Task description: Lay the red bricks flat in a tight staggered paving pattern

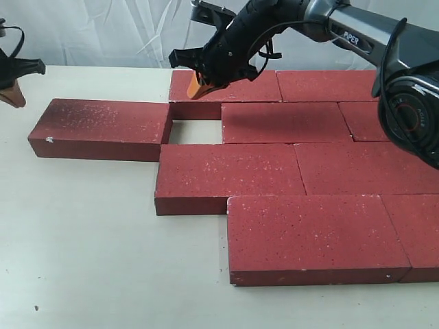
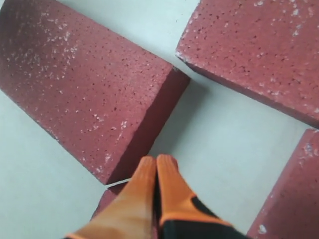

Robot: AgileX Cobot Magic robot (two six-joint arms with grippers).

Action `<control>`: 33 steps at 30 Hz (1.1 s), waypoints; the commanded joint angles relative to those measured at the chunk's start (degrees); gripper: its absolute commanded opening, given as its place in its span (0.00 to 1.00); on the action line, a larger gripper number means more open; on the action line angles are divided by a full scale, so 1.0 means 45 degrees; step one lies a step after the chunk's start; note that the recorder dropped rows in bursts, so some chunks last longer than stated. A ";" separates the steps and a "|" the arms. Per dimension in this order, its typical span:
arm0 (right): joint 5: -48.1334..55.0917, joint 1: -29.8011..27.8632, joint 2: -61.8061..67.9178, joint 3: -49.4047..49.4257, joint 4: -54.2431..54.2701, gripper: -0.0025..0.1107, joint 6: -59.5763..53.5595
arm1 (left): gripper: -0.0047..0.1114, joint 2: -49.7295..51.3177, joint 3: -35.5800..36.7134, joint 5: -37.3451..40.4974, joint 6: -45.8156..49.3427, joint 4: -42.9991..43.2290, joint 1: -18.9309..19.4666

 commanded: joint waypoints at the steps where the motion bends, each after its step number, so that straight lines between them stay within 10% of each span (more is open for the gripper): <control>1: 0.0248 0.0583 -0.0214 -0.0074 -0.0068 0.02 -0.0220 | 0.04 -0.0315 0.0026 0.0149 0.0319 -0.0007 0.0294; 33: 0.0115 0.3151 0.0672 -0.0074 -0.1932 0.02 0.0944 | 0.04 0.1034 0.0127 0.0931 0.1552 -0.2024 0.0410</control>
